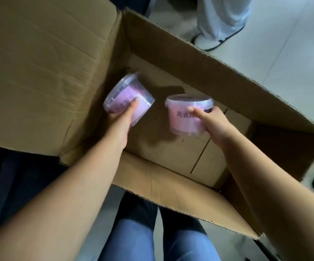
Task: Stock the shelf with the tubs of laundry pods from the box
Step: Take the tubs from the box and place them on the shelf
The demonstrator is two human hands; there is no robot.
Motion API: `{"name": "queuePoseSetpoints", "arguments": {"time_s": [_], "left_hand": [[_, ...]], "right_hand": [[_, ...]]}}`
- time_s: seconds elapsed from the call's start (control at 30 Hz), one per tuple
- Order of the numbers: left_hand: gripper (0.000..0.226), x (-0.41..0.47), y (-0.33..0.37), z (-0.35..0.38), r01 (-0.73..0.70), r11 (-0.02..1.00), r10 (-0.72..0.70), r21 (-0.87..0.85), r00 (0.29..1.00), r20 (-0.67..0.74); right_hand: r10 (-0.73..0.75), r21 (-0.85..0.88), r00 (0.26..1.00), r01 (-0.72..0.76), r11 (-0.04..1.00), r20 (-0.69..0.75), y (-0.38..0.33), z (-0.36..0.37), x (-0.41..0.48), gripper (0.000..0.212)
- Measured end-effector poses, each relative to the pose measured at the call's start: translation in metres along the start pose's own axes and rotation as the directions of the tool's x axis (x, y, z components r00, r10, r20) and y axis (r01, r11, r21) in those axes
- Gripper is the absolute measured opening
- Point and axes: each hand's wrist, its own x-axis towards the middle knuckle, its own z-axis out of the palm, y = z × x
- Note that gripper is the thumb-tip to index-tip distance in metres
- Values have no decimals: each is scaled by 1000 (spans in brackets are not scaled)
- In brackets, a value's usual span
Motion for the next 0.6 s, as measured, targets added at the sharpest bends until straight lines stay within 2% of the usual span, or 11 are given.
{"name": "queuePoseSetpoints", "arguments": {"time_s": [0.13,0.2,0.3,0.4,0.47,0.6], "left_hand": [[93,-65,14,-46,-151,983,144,101,987,75],[92,-93,21,-60,-256,961,244,107,963,113],[94,-158,44,-90,-438,897,432,61,898,84],[97,-228,66,-114,-597,802,594,29,801,76],[92,-282,72,-132,-702,711,702,18,712,38],[105,-373,65,-174,-818,575,812,15,568,-131]], "right_hand": [[-178,138,983,170,976,44,-31,8,-72,60],[-237,159,966,220,963,101,-45,9,-94,60],[-376,163,911,351,922,170,-83,13,-146,56],[-492,185,844,460,868,212,-115,20,-201,63],[-560,204,783,522,828,271,-133,29,-240,67],[-645,249,675,597,763,359,-152,61,-316,87]]}}
